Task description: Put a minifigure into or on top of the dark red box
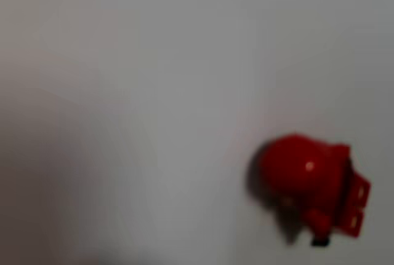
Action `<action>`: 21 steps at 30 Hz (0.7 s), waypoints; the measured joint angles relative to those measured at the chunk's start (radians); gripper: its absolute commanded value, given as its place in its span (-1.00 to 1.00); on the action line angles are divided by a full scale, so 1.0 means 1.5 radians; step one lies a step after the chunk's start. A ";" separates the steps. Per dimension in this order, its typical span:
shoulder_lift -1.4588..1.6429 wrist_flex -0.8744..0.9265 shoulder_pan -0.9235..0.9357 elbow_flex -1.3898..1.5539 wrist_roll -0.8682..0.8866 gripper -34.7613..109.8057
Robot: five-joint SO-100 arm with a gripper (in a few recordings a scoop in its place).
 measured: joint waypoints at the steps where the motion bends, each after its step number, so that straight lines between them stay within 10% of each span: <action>1: 0.000 0.000 0.000 0.000 0.000 -0.48; 8: 0.000 0.000 0.000 0.000 0.006 -0.52; 21: 0.003 0.046 0.011 -0.076 0.399 -0.43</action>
